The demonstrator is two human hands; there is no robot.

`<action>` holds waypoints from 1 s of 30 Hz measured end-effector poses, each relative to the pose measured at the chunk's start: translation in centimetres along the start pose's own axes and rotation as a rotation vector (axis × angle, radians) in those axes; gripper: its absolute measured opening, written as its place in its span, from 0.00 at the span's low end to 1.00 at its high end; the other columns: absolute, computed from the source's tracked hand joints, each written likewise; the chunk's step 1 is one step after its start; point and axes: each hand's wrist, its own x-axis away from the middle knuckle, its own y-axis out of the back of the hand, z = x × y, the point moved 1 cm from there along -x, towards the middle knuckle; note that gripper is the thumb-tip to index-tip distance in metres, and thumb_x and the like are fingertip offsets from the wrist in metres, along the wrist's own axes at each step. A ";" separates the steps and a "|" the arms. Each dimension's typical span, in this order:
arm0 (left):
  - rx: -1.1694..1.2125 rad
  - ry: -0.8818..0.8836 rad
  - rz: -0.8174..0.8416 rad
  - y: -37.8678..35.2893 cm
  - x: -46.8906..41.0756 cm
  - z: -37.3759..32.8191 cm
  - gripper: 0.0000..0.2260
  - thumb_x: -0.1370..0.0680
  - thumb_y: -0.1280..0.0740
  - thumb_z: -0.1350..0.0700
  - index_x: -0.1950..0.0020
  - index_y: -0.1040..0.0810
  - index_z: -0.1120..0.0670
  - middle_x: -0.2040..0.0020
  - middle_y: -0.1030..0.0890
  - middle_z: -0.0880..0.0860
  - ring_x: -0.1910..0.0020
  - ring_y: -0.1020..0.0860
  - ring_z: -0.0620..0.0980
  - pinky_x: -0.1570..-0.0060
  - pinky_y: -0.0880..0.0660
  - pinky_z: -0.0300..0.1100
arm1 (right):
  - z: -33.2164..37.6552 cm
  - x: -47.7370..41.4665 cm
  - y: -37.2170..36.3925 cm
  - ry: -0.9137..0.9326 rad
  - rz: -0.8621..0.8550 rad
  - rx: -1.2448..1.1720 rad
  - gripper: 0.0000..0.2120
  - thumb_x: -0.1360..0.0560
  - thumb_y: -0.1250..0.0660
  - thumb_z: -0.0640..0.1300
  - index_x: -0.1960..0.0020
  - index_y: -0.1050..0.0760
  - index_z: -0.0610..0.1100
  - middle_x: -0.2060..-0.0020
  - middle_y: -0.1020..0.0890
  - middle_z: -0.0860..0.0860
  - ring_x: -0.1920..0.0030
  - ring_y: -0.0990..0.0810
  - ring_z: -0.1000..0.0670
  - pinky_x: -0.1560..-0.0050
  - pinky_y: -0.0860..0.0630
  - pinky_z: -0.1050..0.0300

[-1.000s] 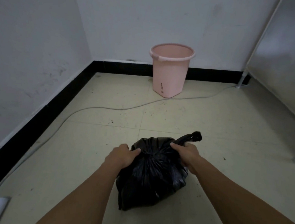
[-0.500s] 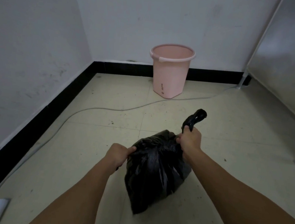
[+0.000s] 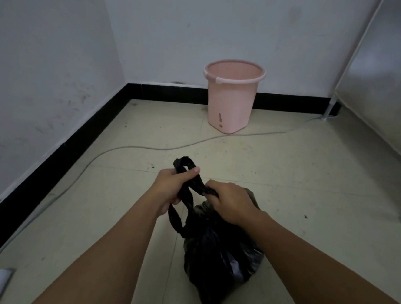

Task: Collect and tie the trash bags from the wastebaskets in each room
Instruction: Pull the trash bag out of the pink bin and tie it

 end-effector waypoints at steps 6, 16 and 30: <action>0.258 0.023 -0.231 1.3 -0.4 -0.3 0.11 0.24 0.30 0.56 0.64 0.27 0.56 0.76 0.33 0.49 0.84 0.39 0.43 0.83 0.45 0.33 | -1.4 0.2 0.6 -0.244 0.105 -0.253 0.09 0.27 0.29 0.52 0.52 0.22 0.49 0.62 0.20 0.54 0.61 0.23 0.52 0.65 0.32 0.60; 0.389 -0.011 -0.024 2.4 0.7 -3.9 0.07 0.26 0.31 0.56 0.51 0.25 0.56 0.60 0.23 0.57 0.76 0.25 0.50 0.77 0.31 0.37 | -1.9 -0.4 0.8 -0.302 0.135 -0.152 0.13 0.21 0.38 0.48 0.63 0.23 0.46 0.67 0.21 0.50 0.63 0.23 0.48 0.62 0.31 0.56; 0.050 -0.001 -0.123 2.6 -0.1 -3.4 0.15 0.23 0.34 0.55 0.39 0.25 0.59 0.47 0.19 0.59 0.57 0.17 0.56 0.53 0.21 0.48 | 0.7 0.5 -2.2 -0.323 0.408 -0.059 0.26 0.24 0.42 0.65 0.45 0.26 0.43 0.51 0.20 0.45 0.54 0.23 0.45 0.52 0.26 0.51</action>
